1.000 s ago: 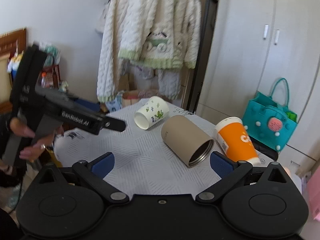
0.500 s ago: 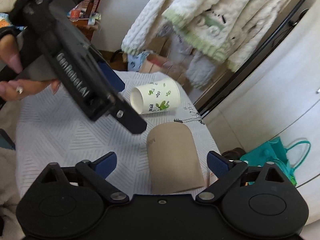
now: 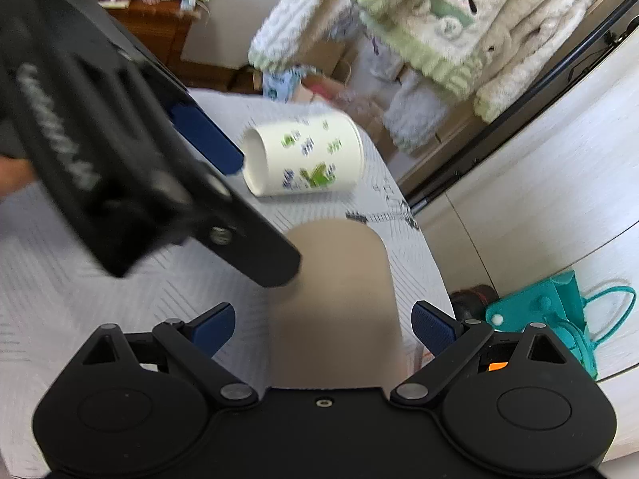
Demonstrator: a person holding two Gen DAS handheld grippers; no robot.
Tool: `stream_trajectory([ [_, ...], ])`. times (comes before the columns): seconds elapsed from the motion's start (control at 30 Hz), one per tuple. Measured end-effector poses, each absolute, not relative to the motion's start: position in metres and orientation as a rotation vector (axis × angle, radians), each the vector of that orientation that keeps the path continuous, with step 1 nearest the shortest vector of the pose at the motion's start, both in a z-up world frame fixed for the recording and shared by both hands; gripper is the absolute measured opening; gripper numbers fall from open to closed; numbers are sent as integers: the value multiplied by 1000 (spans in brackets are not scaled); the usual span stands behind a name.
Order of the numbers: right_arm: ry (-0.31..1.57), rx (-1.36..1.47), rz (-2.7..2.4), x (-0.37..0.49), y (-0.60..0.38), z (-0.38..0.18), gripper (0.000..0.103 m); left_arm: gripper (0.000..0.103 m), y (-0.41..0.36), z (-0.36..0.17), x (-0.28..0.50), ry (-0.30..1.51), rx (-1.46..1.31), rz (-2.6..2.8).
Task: Flip cup upright
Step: 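Move the right tool toward the tan cup lying on its side, then close the right gripper on the tan cup's closed base end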
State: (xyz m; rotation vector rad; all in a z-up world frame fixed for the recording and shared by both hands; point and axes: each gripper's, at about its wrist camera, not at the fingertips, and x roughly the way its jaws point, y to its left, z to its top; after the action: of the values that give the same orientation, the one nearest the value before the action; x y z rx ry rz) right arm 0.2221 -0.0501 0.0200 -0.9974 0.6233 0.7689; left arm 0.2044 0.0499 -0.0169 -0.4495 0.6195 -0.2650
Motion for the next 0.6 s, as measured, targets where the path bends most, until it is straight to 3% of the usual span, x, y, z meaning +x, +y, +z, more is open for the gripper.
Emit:
stream_trajectory([
  [0.2,686,-1022,754,233,-48,15,81,96,51,-18,206,617,-448,-267],
  [0.6,729,-1005,791,227,-51,19,82,96,51,-12,194,627,-423,-254],
])
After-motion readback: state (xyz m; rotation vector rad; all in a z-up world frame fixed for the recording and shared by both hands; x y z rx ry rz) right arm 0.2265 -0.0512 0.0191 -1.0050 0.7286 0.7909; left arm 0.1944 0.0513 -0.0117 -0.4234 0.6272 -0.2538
